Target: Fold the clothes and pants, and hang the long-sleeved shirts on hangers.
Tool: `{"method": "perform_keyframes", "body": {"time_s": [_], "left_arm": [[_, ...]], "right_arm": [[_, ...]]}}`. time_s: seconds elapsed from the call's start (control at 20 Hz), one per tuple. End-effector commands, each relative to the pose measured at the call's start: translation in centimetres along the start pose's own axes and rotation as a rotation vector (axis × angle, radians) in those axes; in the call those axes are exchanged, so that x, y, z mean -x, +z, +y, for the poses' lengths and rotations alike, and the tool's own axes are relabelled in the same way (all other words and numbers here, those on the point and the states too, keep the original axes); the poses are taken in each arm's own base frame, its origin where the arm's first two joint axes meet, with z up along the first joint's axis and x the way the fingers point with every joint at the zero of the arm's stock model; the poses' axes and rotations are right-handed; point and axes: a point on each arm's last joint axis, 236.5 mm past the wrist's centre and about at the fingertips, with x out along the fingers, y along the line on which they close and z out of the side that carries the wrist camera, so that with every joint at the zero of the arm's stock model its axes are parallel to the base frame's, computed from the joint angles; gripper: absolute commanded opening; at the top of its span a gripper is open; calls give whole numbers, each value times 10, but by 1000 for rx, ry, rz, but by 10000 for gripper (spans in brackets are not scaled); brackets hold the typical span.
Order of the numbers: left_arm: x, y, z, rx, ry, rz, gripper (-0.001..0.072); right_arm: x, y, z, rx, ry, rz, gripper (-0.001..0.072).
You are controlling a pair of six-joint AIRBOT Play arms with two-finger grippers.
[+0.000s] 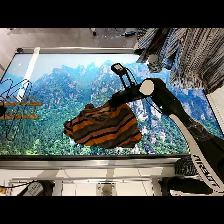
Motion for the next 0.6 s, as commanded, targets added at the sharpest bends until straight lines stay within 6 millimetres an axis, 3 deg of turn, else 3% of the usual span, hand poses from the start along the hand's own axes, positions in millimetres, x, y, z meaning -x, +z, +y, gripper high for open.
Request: {"method": "perform_keyframes", "body": {"time_s": [0.0,0.15,0.25,0.4,0.55], "left_arm": [[-22,-31,62,180,16,88,476],[-46,-49,79,165,26,156,476],[-60,-55,80,143,9,184,476],[-84,-59,60,120,-59,217,476],[-103,-62,25,17,-113,265,476]], "right_arm": [[1,0,0,1,0,-1,20],[1,0,0,0,1,-1,20],[1,0,0,-1,1,-1,20],[1,0,0,-1,1,-1,20],[1,0,0,-2,1,-1,20]]}}
